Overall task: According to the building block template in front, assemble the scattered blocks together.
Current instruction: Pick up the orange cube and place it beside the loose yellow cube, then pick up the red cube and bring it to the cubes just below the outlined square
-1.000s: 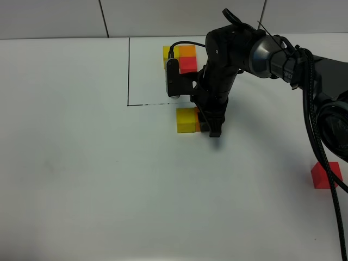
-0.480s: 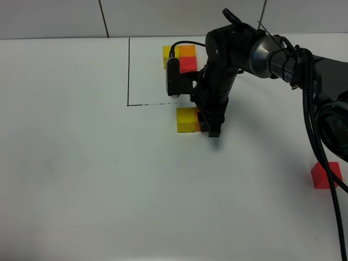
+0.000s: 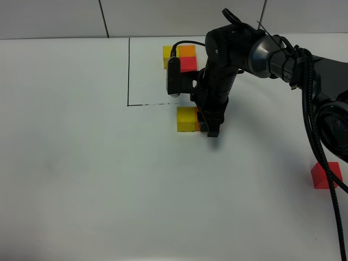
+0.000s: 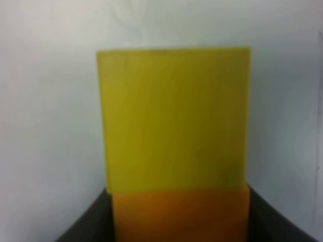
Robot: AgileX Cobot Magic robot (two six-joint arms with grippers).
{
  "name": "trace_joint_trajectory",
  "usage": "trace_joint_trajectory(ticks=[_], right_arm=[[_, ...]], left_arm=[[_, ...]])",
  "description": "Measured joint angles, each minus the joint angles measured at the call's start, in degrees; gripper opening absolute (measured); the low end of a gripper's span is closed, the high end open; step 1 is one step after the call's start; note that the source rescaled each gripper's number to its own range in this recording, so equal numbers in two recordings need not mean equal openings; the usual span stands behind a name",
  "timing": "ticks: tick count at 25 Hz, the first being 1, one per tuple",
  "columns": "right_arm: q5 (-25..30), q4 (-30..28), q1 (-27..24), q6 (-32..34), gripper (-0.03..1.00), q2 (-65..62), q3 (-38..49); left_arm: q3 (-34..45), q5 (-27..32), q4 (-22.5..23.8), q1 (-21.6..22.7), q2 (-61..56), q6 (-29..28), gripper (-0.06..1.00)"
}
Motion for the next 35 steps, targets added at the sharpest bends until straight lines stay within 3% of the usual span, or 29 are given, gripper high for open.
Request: trace_joint_trajectory(ticks=[4, 6, 8, 13, 16, 21, 30, 35], right_arm=[[0.05, -0.16, 0.0, 0.49, 0.01, 0.0, 0.0], [0.05, -0.24, 0.0, 0.73, 0.08, 0.1, 0.0], [0.2, -0.46, 0.0, 0.9, 0.25, 0.63, 0.18], [0.49, -2.0, 0.29, 1.77, 0.83, -0.18, 0.63], [1.71, -2.58, 0.08, 5.83, 0.98, -2.46, 1.04], [-0.44, -7.82, -2.21, 17.46, 1.0, -10.97, 9.38], [-16.43, -10.62, -12.76, 55.39, 1.0, -37.17, 46.57], [-18.84, -11.16, -19.89, 64.93, 1.0, -46.63, 59.24]], left_arm=[[0.0, 0.0, 0.0, 0.0, 0.0, 0.0, 0.69], [0.0, 0.0, 0.0, 0.0, 0.0, 0.0, 0.69], [0.0, 0.0, 0.0, 0.0, 0.0, 0.0, 0.69], [0.0, 0.0, 0.0, 0.0, 0.0, 0.0, 0.69], [0.0, 0.0, 0.0, 0.0, 0.0, 0.0, 0.69], [0.0, 0.0, 0.0, 0.0, 0.0, 0.0, 0.69], [0.0, 0.0, 0.0, 0.0, 0.0, 0.0, 0.69], [0.0, 0.0, 0.0, 0.0, 0.0, 0.0, 0.69]])
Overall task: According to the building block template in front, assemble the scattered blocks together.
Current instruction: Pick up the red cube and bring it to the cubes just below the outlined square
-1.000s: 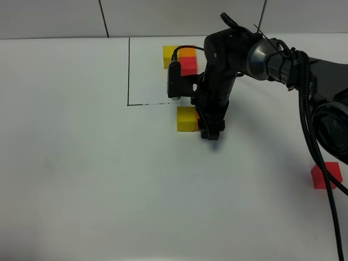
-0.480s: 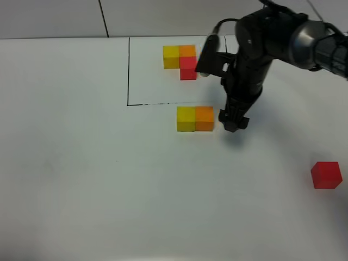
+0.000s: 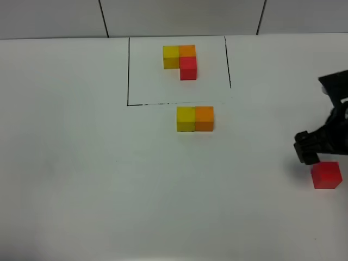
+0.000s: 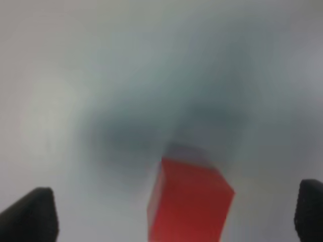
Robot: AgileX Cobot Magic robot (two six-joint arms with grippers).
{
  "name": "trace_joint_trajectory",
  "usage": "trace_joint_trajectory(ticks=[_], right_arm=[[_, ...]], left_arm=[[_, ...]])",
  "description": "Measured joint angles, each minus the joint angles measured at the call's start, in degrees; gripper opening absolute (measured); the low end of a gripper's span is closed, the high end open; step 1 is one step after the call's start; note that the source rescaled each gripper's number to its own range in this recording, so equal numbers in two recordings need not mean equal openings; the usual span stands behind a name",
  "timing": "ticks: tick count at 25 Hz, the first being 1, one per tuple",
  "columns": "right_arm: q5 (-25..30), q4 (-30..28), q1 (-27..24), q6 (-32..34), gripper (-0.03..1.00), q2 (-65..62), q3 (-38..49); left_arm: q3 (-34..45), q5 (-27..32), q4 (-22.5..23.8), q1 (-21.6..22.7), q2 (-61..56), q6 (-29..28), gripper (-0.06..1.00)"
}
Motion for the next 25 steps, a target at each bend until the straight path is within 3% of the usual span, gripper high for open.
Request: trace_joint_trajectory(ticks=[6, 11, 15, 18, 20, 21, 25], right_arm=[[-3.09, 4.33, -4.75, -0.93, 0.97, 0.76, 5.25], [-7.08, 7.36, -5.75, -3.72, 0.95, 4.56, 5.57], [-8.37, 8.47, -6.66, -5.22, 0.87, 8.94, 5.57], [-8.77, 9.01, -6.66, -5.44, 0.64, 10.38, 5.64], [-8.91, 9.06, -6.6, -5.37, 0.29, 10.43, 5.64], [-8.91, 9.11, -6.6, -5.13, 0.02, 10.43, 5.64], [-8.83, 9.21, -3.82, -0.74, 0.0, 10.24, 5.59]], left_arm=[[0.0, 0.0, 0.0, 0.0, 0.0, 0.0, 0.69], [0.0, 0.0, 0.0, 0.0, 0.0, 0.0, 0.69], [0.0, 0.0, 0.0, 0.0, 0.0, 0.0, 0.69], [0.0, 0.0, 0.0, 0.0, 0.0, 0.0, 0.69], [0.0, 0.0, 0.0, 0.0, 0.0, 0.0, 0.69], [0.0, 0.0, 0.0, 0.0, 0.0, 0.0, 0.69], [0.0, 0.0, 0.0, 0.0, 0.0, 0.0, 0.69]])
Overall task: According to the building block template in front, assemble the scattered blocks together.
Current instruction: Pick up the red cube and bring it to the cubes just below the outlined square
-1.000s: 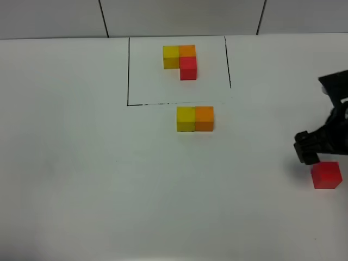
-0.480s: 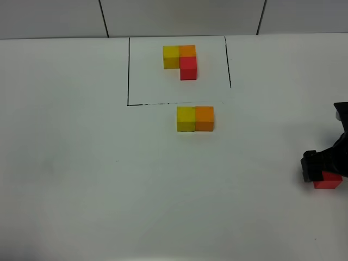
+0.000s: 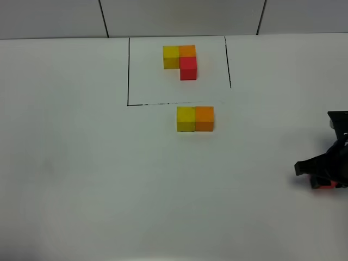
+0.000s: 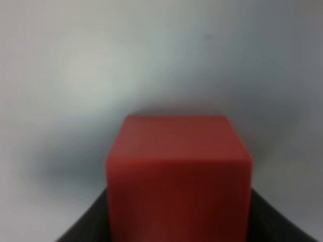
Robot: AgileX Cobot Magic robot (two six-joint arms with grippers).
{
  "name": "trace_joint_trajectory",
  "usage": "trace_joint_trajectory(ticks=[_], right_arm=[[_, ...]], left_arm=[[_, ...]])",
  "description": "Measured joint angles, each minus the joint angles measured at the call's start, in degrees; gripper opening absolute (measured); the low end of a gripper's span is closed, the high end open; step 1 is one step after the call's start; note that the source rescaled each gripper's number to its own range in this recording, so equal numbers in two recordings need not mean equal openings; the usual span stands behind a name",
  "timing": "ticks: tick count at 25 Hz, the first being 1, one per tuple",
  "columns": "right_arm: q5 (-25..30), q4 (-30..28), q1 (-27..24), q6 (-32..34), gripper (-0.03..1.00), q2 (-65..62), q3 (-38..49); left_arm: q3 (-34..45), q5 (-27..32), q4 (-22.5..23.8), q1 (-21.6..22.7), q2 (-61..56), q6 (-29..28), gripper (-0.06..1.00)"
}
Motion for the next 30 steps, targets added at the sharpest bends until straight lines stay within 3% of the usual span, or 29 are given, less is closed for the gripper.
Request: trace_joint_trajectory(ticks=[4, 7, 14, 23, 30], right_arm=[[1.87, -0.78, 7.74, 8.43, 0.0, -1.39, -2.41], [3.78, -2.41, 16.38, 17.41, 0.0, -1.32, -6.57], [8.48, -11.16, 30.61, 36.54, 0.0, 6.28, -20.22], [17.76, -12.49, 34.06, 39.97, 0.0, 20.1, -37.93], [18.51, -11.66, 34.24, 40.11, 0.0, 23.09, -42.13]], left_arm=[[0.0, 0.0, 0.0, 0.0, 0.0, 0.0, 0.69], [0.0, 0.0, 0.0, 0.0, 0.0, 0.0, 0.69], [0.0, 0.0, 0.0, 0.0, 0.0, 0.0, 0.69], [0.0, 0.0, 0.0, 0.0, 0.0, 0.0, 0.69], [0.0, 0.0, 0.0, 0.0, 0.0, 0.0, 0.69]])
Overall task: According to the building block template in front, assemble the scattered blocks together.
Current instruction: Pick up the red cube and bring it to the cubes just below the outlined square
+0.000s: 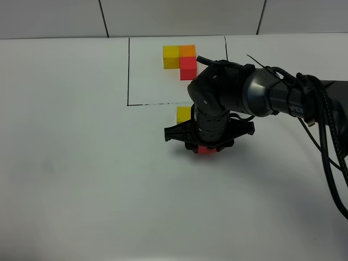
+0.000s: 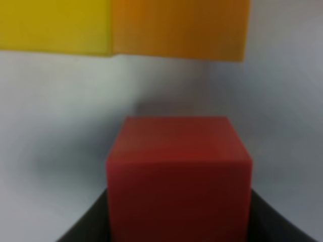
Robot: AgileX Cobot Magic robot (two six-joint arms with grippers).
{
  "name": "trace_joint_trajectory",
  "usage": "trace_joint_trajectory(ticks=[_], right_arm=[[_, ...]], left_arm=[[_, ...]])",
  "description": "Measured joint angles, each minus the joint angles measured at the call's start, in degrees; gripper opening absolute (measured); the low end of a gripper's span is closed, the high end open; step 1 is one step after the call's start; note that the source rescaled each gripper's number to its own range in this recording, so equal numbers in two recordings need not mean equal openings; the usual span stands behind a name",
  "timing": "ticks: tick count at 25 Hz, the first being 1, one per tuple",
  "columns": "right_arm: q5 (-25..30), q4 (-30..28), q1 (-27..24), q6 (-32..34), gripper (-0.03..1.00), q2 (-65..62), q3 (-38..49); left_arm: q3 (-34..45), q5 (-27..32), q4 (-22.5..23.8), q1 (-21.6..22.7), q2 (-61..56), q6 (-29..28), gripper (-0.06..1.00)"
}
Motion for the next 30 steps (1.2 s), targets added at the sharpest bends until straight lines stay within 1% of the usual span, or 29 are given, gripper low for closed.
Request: trace_joint_trajectory(ticks=[22, 30], right_arm=[[-0.89, 1.13, -1.27, -0.79, 0.0, 3.22, -1.29], [-1.78, 2.48, -2.26, -1.01, 0.0, 4.09, -1.55]], left_arm=[[0.0, 0.0, 0.0, 0.0, 0.0, 0.0, 0.69], [0.0, 0.0, 0.0, 0.0, 0.0, 0.0, 0.69]])
